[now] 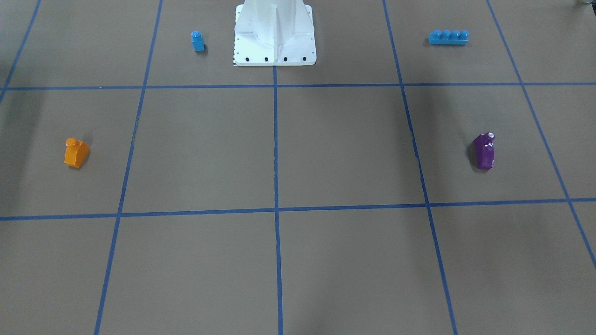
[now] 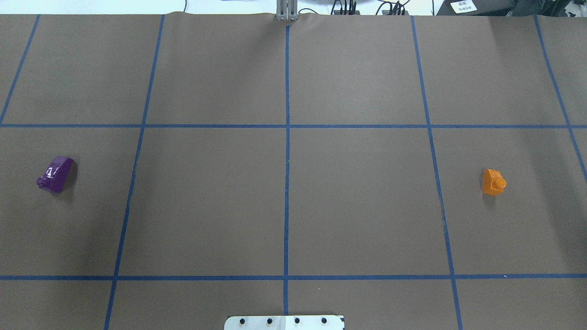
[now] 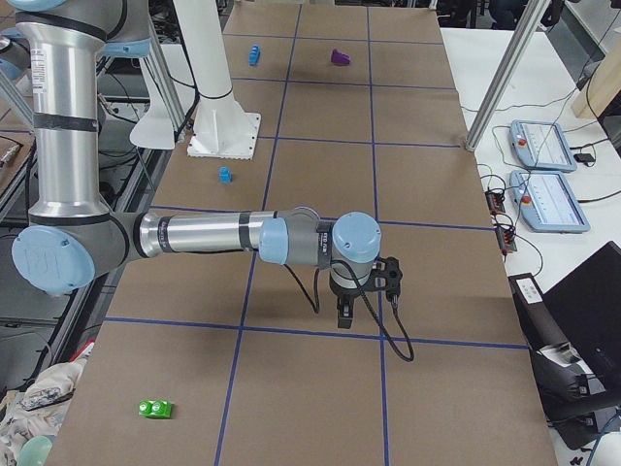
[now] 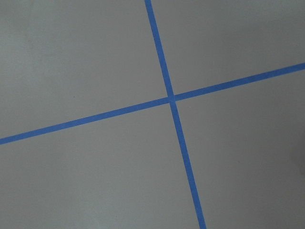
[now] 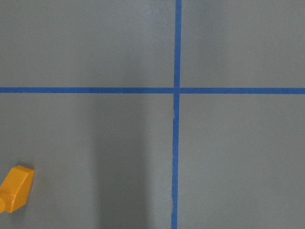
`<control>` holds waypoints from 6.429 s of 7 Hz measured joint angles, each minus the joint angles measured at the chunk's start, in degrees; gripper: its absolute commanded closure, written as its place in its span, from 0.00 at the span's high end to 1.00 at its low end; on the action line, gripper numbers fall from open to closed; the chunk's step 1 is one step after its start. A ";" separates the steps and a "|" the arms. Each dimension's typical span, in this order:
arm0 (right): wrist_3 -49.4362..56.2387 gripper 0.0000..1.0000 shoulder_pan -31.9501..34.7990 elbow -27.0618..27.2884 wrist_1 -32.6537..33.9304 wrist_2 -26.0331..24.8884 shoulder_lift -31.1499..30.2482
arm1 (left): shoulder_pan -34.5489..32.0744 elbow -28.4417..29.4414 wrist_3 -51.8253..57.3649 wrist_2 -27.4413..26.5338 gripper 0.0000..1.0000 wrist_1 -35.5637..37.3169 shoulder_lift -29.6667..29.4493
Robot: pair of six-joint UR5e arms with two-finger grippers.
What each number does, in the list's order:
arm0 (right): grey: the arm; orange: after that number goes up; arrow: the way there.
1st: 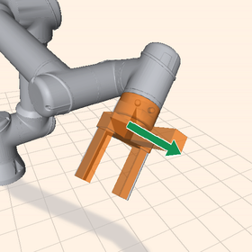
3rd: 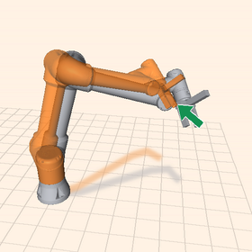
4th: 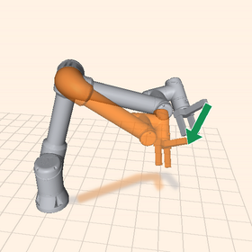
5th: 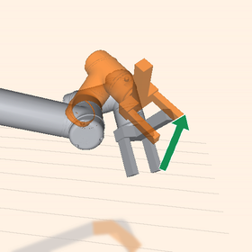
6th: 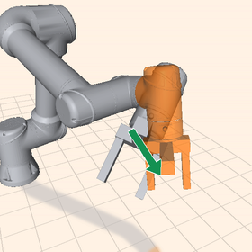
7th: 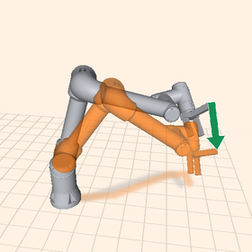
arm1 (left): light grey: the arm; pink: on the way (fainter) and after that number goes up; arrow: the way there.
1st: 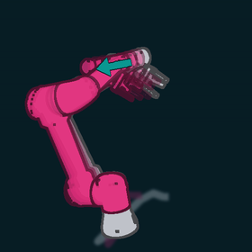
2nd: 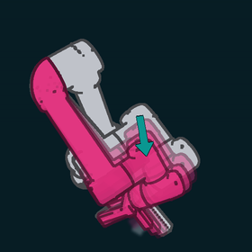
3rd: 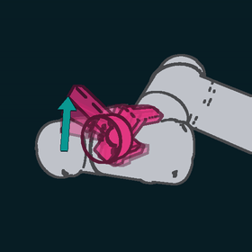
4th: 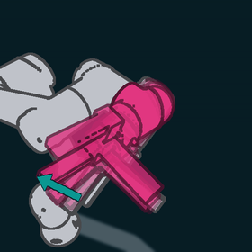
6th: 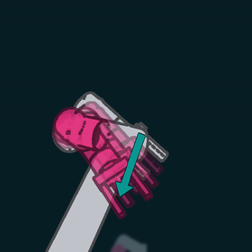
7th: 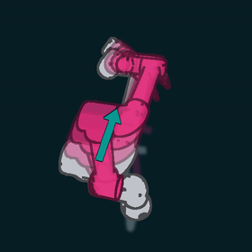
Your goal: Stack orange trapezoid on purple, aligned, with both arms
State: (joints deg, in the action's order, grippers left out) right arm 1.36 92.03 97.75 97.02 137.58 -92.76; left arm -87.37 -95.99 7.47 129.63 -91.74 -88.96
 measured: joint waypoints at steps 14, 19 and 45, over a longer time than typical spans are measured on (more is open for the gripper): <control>-0.78 1.00 -0.48 1.48 -0.04 0.17 2.49 | 32.43 -1.21 -52.11 -9.14 1.00 -34.19 5.29; -0.93 1.00 -0.49 1.64 -0.07 0.08 2.76 | 37.82 0.98 -54.39 -9.56 0.00 -36.08 4.42; -38.41 1.00 -20.71 7.36 -32.01 -4.89 -5.53 | 52.72 11.47 -61.41 -22.17 1.00 3.69 -55.91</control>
State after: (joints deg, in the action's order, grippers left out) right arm -37.05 71.32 105.12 65.01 132.69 -98.29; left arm -34.65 -84.52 -53.94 107.46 -88.05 -144.86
